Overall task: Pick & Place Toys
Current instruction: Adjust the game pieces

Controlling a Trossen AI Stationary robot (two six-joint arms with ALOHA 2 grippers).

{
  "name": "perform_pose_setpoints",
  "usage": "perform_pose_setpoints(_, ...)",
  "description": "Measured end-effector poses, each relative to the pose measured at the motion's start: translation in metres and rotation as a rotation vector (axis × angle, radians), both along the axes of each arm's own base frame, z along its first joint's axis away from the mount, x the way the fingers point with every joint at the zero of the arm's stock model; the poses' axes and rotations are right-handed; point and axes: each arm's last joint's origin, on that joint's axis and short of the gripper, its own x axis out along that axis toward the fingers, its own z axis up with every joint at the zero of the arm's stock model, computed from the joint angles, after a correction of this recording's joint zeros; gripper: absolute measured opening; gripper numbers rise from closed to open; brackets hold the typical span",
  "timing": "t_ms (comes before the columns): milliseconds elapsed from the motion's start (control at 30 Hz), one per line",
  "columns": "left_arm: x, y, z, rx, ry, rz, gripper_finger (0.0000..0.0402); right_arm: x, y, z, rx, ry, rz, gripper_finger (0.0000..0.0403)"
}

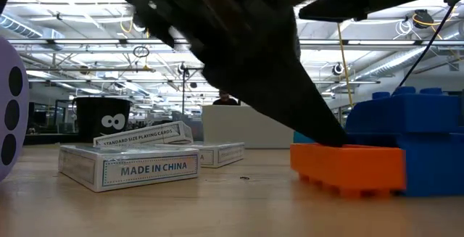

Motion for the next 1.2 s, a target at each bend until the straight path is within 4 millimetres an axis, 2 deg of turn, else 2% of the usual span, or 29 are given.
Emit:
perform_pose_setpoints(200,0.011,0.032,0.001,0.120,-0.036,0.183,0.0024,0.000,0.000,0.000,-0.009,0.002,0.001,0.0242)
perform_pose_setpoints(333,0.015,0.049,0.001,0.131,-0.025,0.220,0.0022,0.000,0.000,-0.001,-0.011,0.009,0.001,0.0242)
perform_pose_setpoints(433,0.011,0.052,0.011,0.167,-0.026,0.195,0.0007,0.000,0.000,-0.001,-0.012,0.010,-0.001,0.0242)
perform_pose_setpoints(600,0.006,0.035,0.042,0.098,-0.127,0.182,0.0017,-0.001,0.000,0.000,-0.015,0.007,0.000,0.0242)
perform_pose_setpoints(700,0.002,0.020,0.046,0.073,-0.154,0.147,0.0028,-0.001,0.000,0.001,-0.018,0.005,0.001,0.0242)
perform_pose_setpoints(833,-0.003,-0.007,0.040,0.030,-0.175,-0.033,0.0027,-0.001,0.000,0.001,-0.017,0.002,0.001,0.0242)
perform_pose_setpoints(967,-0.005,-0.028,0.025,-0.024,-0.184,-0.172,0.0008,-0.001,0.000,0.001,-0.009,-0.003,0.000,0.0242)
perform_pose_setpoints(1067,0.000,-0.026,0.010,-0.030,-0.176,-0.160,0.0007,-0.001,0.000,0.002,-0.008,-0.005,0.000,0.0242)
perform_pose_setpoints(1200,0.010,-0.018,0.000,-0.085,-0.209,-0.199,0.0021,-0.001,0.000,0.002,-0.008,-0.005,0.000,0.0242)
